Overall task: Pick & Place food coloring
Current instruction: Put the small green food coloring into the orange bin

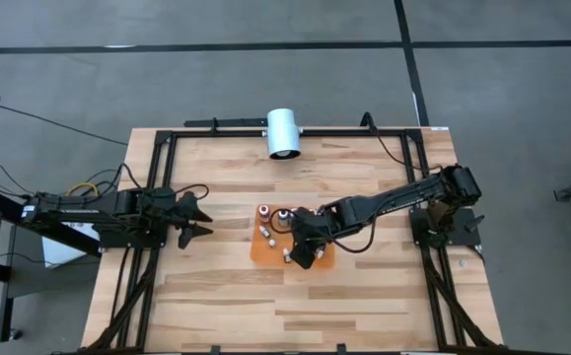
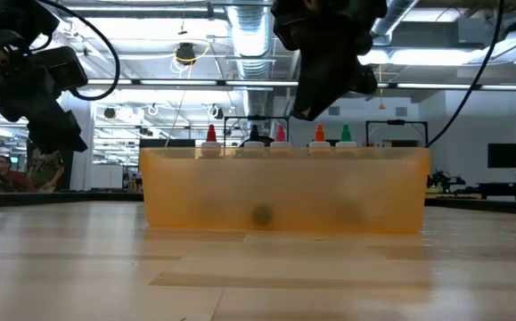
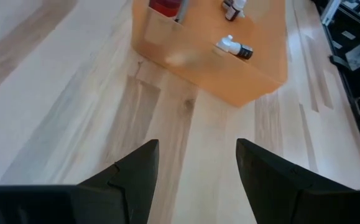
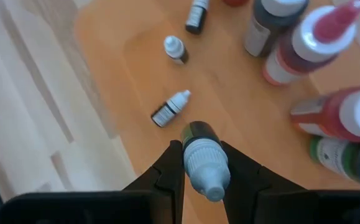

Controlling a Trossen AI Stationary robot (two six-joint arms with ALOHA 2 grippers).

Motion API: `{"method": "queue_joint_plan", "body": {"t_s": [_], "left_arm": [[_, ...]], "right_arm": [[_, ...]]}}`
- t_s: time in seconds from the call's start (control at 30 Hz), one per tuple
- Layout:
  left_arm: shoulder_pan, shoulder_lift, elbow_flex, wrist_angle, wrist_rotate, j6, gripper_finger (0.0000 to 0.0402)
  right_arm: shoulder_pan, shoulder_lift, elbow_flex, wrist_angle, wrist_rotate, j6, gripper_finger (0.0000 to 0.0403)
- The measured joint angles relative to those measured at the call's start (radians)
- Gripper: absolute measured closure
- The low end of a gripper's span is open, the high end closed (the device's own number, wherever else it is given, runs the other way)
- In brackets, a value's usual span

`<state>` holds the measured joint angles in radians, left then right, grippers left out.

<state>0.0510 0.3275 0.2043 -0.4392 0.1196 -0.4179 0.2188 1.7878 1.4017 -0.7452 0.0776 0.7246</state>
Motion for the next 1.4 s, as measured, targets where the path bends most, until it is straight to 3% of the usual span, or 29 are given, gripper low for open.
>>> {"method": "queue_joint_plan", "body": {"t_s": [0.3, 0.63, 1.07, 1.4], "left_arm": [[0.0, 0.0, 0.0, 0.003, -0.031, 0.0, 0.0196], [0.0, 0.0, 0.0, 0.013, -0.035, 0.0, 0.0196], [0.0, 0.0, 0.0, 0.008, -0.029, 0.0, 0.0196], [-0.001, 0.0, 0.0, 0.007, -0.028, 0.006, 0.0196]], "right_arm": [[0.0, 0.002, 0.0, -0.077, 0.034, 0.008, 0.0332], [-0.005, 0.151, 0.0, -0.024, 0.031, 0.025, 0.0332], [-0.039, 0.165, 0.0, -0.039, 0.03, 0.076, 0.0332], [-0.003, 0.165, 0.0, -0.025, 0.037, 0.092, 0.0332]]}}
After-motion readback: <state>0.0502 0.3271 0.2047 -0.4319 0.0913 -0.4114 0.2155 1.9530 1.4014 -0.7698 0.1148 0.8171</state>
